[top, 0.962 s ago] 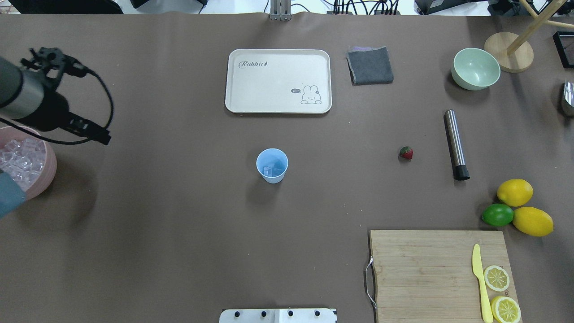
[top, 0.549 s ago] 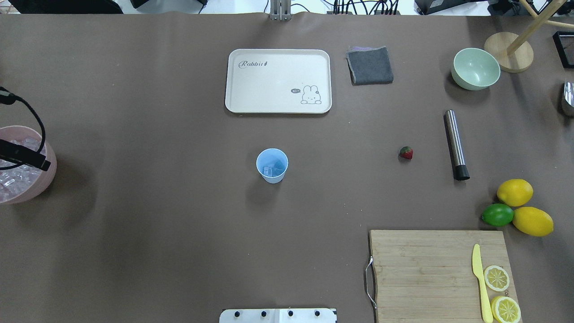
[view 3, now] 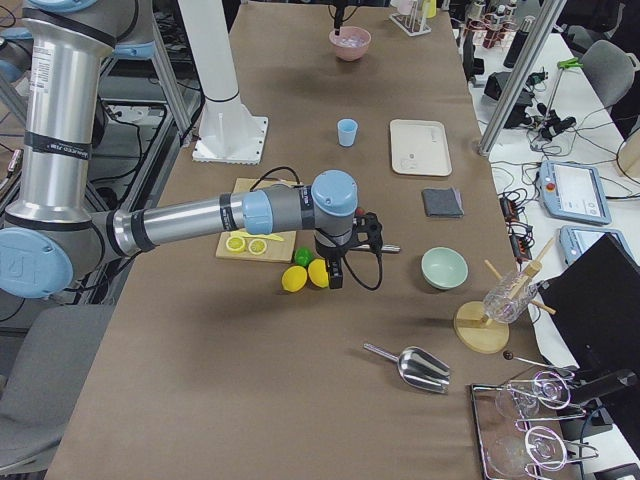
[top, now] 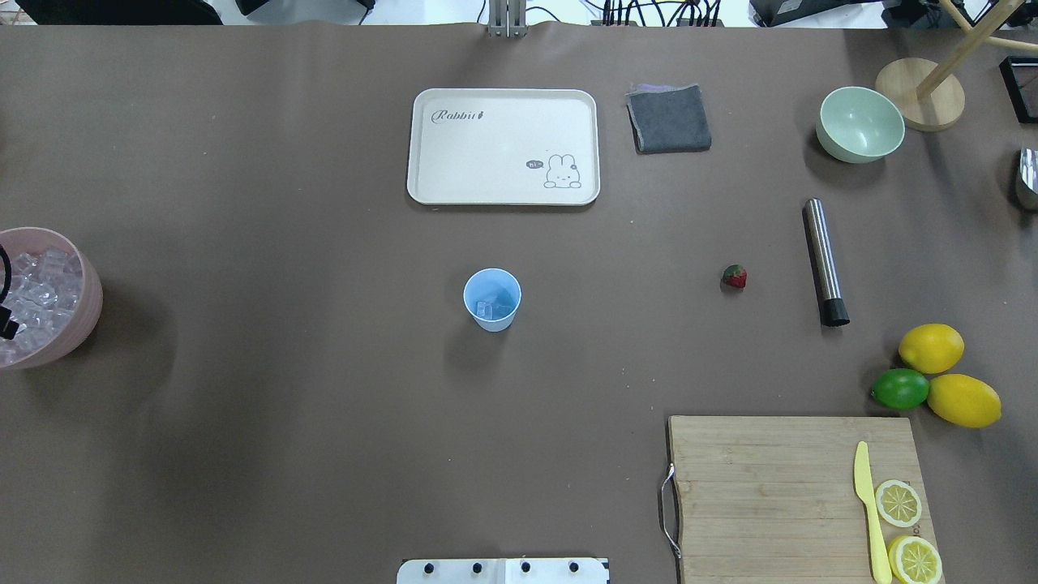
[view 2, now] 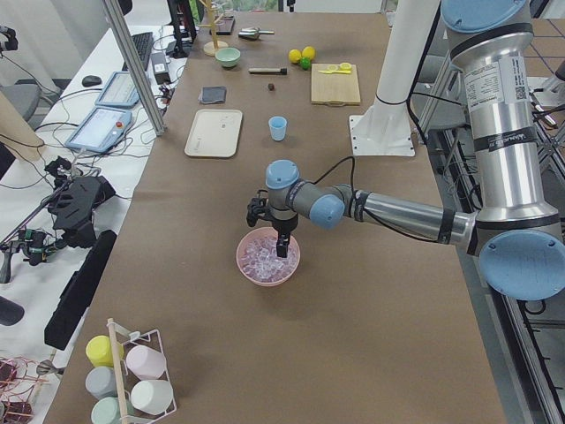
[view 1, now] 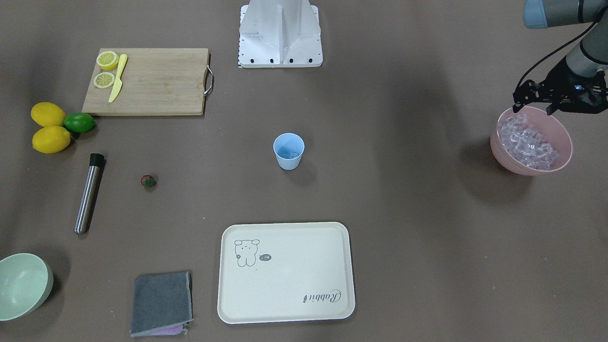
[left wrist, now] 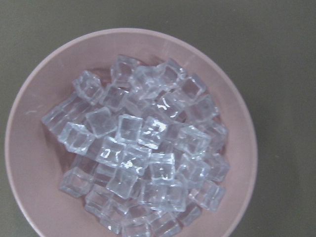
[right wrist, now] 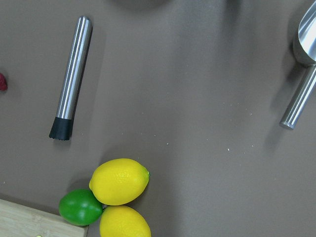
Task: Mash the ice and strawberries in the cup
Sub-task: 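Move the left gripper back over the pink ice bowl, then lower the left gripper into the ice and grasp a third cube, then lift the cube with the left gripper and carry it to the blue cup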
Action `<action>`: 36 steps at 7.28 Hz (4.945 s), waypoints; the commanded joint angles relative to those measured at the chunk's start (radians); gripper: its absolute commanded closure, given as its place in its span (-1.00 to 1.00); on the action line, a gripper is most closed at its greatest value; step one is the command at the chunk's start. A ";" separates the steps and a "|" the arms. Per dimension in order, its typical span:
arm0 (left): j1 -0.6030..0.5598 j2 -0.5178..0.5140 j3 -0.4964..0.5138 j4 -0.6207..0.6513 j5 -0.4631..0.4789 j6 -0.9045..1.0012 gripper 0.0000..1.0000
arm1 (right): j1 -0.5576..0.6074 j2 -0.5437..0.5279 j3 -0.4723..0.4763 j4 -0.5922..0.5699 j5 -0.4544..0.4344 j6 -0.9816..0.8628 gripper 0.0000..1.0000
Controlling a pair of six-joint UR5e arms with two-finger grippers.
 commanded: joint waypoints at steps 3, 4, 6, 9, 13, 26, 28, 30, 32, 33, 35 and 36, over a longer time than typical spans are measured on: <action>0.002 0.002 0.078 -0.127 0.004 0.005 -0.76 | 0.000 0.000 0.006 -0.001 -0.002 0.000 -1.00; 0.010 0.009 0.076 -0.133 0.004 0.005 -0.76 | 0.000 0.000 0.006 -0.001 -0.002 0.000 -1.00; 0.033 0.025 0.079 -0.155 0.004 0.003 -0.71 | 0.000 -0.001 0.007 -0.001 0.002 0.000 -1.00; 0.064 0.023 0.082 -0.168 0.007 0.006 -0.68 | 0.016 -0.001 0.009 -0.001 0.002 0.000 -1.00; 0.070 0.025 0.113 -0.170 0.009 0.058 -0.64 | 0.029 -0.003 0.010 -0.001 0.003 -0.001 -1.00; -0.019 0.008 0.099 -0.115 -0.101 0.135 1.00 | 0.046 -0.014 0.035 -0.003 0.005 -0.001 -1.00; -0.071 -0.111 0.012 0.089 -0.148 0.137 1.00 | 0.045 -0.014 0.033 -0.003 0.003 -0.001 -1.00; -0.071 -0.322 -0.011 0.260 -0.148 0.087 1.00 | 0.045 -0.011 0.033 -0.003 0.005 -0.001 -1.00; -0.015 -0.497 -0.016 0.281 -0.146 -0.129 1.00 | 0.045 -0.009 0.030 -0.003 0.005 0.000 -1.00; 0.072 -0.573 -0.002 0.284 -0.137 -0.240 1.00 | 0.045 -0.009 0.029 -0.003 0.003 -0.001 -1.00; 0.221 -0.738 0.065 0.287 -0.023 -0.413 1.00 | 0.045 -0.009 0.029 -0.003 0.005 -0.001 -1.00; 0.272 -0.820 0.120 0.287 0.020 -0.476 1.00 | 0.045 -0.009 0.027 -0.003 0.003 -0.001 -1.00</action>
